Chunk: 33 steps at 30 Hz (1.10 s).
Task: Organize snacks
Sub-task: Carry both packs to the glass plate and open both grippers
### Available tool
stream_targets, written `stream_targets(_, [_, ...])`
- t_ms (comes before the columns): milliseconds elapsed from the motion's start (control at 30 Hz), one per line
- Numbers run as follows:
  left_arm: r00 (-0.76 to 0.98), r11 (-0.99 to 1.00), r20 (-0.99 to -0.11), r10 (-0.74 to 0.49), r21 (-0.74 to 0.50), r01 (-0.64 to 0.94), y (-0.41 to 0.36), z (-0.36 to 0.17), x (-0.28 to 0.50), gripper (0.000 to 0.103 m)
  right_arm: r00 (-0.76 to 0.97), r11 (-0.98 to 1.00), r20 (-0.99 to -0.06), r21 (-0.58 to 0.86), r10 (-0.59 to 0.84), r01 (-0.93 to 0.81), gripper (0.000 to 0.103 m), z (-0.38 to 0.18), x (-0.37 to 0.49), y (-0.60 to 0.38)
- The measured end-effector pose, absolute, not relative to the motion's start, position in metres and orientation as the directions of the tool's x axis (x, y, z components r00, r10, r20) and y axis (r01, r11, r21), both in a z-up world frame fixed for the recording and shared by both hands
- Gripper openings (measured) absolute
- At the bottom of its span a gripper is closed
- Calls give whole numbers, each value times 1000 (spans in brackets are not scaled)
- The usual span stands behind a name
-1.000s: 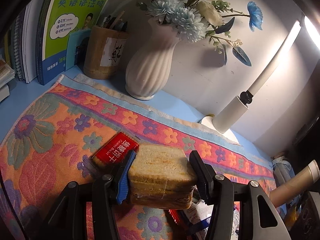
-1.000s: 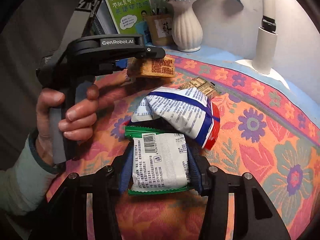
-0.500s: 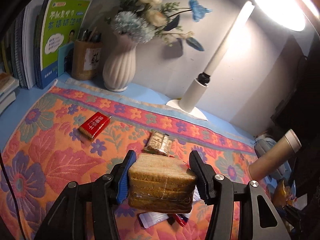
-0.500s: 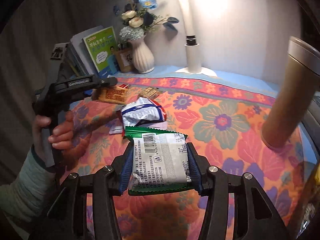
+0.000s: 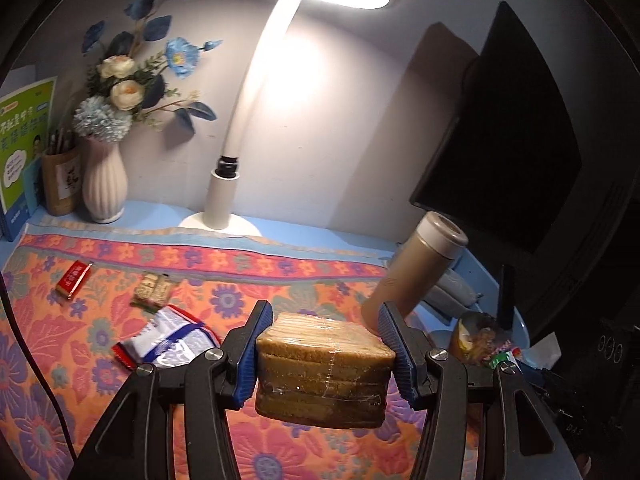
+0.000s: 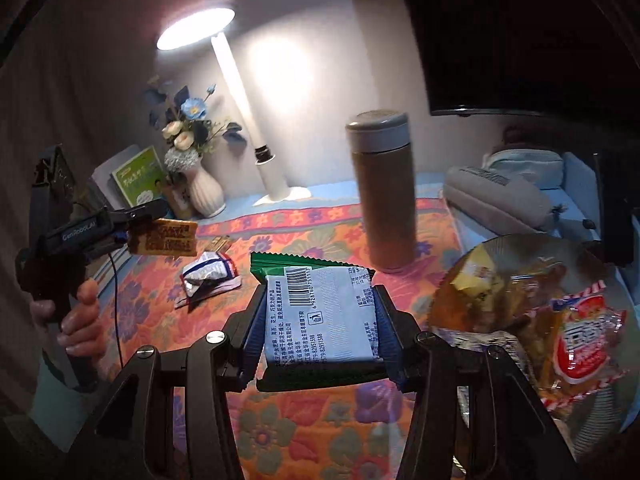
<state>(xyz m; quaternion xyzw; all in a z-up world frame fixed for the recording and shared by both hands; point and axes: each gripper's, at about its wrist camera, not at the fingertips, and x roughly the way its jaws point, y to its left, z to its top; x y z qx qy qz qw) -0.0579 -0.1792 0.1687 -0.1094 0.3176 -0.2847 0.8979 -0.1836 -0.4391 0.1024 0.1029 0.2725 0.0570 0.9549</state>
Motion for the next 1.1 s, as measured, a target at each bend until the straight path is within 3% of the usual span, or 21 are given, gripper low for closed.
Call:
stream_targets(433, [469, 646, -478, -743, -325, 691, -339, 199, -105, 53, 893, 931, -450, 313, -26, 185, 49, 120, -232, -559])
stream_targets(900, [345, 564, -495, -797, -407, 718, -434, 159, -100, 53, 863, 896, -504, 374, -22, 241, 51, 94, -228, -593])
stream_targets(967, [327, 565, -511, -795, -425, 708, -439, 150, -96, 56, 856, 895, -516, 367, -32, 254, 67, 93, -229, -592])
stream_targets(1000, [317, 566, -523, -791, -430, 704, -440, 145, -94, 62, 858, 892, -512, 370, -37, 259, 76, 93, -232, -592])
stream_targets(1033, [311, 568, -532, -787, -429, 703, -441, 142, -93, 68, 863, 891, -504, 374, -37, 257, 77, 93, -234, -593])
stream_targets(1100, [318, 580, -548, -774, -411, 703, -438, 137, -93, 69, 869, 891, -493, 379, -35, 251, 77, 94, -239, -595])
